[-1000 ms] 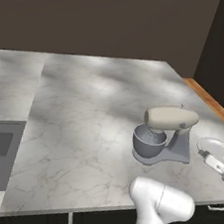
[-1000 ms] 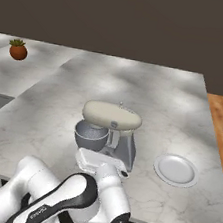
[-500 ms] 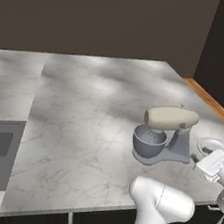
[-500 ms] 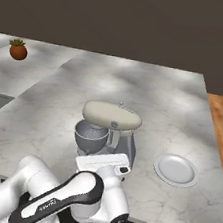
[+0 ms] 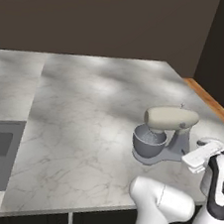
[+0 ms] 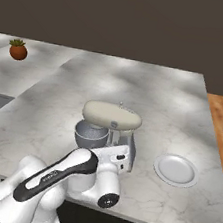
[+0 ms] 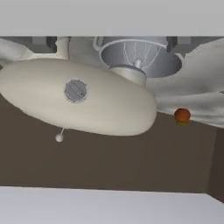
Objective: Add butter and sugar cubes to the stand mixer bowl and then turn on the stand mixer to begin making frosting.
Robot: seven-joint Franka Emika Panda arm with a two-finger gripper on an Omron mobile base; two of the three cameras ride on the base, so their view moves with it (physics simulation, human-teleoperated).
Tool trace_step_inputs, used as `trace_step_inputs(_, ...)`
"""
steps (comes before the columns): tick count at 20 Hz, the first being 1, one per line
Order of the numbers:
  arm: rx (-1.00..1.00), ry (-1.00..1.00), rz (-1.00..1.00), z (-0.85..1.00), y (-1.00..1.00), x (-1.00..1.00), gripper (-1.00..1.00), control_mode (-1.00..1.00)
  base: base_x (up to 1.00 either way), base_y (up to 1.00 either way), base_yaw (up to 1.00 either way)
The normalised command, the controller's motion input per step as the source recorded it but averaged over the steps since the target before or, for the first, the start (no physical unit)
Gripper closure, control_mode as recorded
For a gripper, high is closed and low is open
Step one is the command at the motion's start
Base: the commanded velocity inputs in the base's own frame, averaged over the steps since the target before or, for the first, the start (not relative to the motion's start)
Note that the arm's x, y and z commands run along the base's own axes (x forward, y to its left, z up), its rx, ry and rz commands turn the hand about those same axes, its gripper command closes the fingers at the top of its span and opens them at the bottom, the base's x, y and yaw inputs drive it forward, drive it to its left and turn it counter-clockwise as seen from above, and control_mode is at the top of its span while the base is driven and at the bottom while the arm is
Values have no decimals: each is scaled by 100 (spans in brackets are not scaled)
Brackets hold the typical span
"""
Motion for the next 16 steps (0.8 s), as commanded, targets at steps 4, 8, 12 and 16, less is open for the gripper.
trace_step_inputs(4, -27, 7, -14, -9, 0, 46, -100, -100, 0, 0, 0)
trace_step_inputs(8, -37, -3, -8, 4, 0, 31, -100, -100, 0, 0, 0)
trace_step_inputs(12, -35, -3, -6, 0, 1, 39, -100, -100, 0, 0, 0)
trace_step_inputs(16, -29, -2, -6, 0, 6, 44, -100, -100, 0, 0, 0)
